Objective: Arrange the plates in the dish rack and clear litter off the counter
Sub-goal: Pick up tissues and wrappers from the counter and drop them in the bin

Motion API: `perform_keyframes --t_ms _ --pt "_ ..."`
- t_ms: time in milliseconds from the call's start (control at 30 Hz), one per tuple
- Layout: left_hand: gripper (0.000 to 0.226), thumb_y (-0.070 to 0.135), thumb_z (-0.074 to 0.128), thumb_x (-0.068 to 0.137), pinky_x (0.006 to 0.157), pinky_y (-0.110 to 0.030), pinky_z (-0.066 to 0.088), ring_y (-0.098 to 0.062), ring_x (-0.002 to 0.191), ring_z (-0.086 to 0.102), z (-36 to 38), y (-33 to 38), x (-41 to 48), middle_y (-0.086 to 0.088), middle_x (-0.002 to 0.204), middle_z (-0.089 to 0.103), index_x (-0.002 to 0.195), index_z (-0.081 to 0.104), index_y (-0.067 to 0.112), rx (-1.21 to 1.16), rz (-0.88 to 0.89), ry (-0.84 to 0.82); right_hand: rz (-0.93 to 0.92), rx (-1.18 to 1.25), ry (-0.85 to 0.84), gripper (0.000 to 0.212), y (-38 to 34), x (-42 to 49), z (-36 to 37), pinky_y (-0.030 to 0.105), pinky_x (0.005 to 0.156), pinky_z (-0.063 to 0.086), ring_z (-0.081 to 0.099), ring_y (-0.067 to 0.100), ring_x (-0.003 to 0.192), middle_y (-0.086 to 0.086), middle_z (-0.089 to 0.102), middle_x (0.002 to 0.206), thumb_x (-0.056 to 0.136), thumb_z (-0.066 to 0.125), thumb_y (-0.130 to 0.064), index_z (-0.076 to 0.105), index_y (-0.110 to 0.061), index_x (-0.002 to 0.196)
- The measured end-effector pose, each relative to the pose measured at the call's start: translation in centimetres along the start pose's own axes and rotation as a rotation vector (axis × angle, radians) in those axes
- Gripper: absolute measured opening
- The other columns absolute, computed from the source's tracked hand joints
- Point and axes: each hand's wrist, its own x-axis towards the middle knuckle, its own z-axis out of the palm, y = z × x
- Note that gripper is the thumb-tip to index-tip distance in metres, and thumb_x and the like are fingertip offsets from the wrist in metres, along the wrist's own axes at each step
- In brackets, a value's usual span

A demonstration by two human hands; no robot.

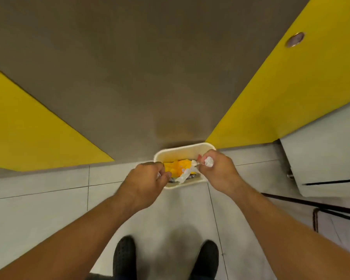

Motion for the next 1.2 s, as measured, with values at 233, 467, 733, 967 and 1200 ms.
perform_keyframes --t_ms 233,467,733,967,1200 --pt "0.021 0.042 0.049 0.092 0.068 -0.031 0.041 -0.020 0.084 0.054 7.7 -4.8 4.0 0.003 0.090 0.062 0.080 0.054 0.027 0.037 -0.014 -0.016 -0.019 -0.176 -0.086 0.018 6.2 8.0 8.3 0.027 0.071 0.046 0.060 0.024 0.087 0.005 0.065 0.098 0.087 0.065 -0.023 0.060 -0.021 0.104" --pt "0.025 0.029 0.048 0.093 0.081 -0.034 0.047 -0.024 0.099 0.055 11.2 -4.4 8.4 0.000 0.118 0.052 0.117 0.054 0.025 0.074 0.020 -0.075 -0.045 -0.238 -0.181 0.078 8.9 9.3 7.8 0.027 0.102 0.034 0.043 0.020 0.127 0.000 0.041 0.145 0.083 0.072 -0.026 0.030 -0.026 0.148" --pt "0.058 0.038 0.046 0.097 0.110 -0.028 0.023 -0.022 0.141 0.026 9.1 -1.6 9.7 -0.002 0.158 0.018 0.149 0.022 0.029 0.065 0.035 -0.318 -0.130 -0.228 -0.046 0.047 6.5 4.1 1.7 0.019 0.091 0.034 0.047 0.013 0.118 -0.005 0.051 0.136 0.089 0.063 -0.024 0.050 -0.027 0.134" --pt "0.030 0.044 0.043 0.095 0.087 -0.029 0.044 -0.014 0.103 0.054 -1.6 5.2 4.6 0.008 0.114 0.058 0.115 0.060 0.029 0.049 0.191 -0.066 -0.216 -0.212 0.027 0.036 -0.8 -2.4 -6.8 0.027 0.091 0.043 0.049 0.012 0.114 -0.010 0.053 0.127 0.088 0.064 -0.034 0.056 -0.030 0.123" --pt "0.033 0.052 0.035 0.094 0.076 -0.036 0.049 -0.010 0.085 0.056 -16.8 18.6 -0.9 0.015 0.089 0.056 0.099 0.060 0.030 0.075 0.462 0.092 -0.303 -0.198 0.153 0.031 -11.7 -9.9 -20.5 0.028 0.091 0.042 0.051 0.012 0.114 -0.010 0.058 0.122 0.089 0.063 -0.039 0.060 -0.027 0.117"
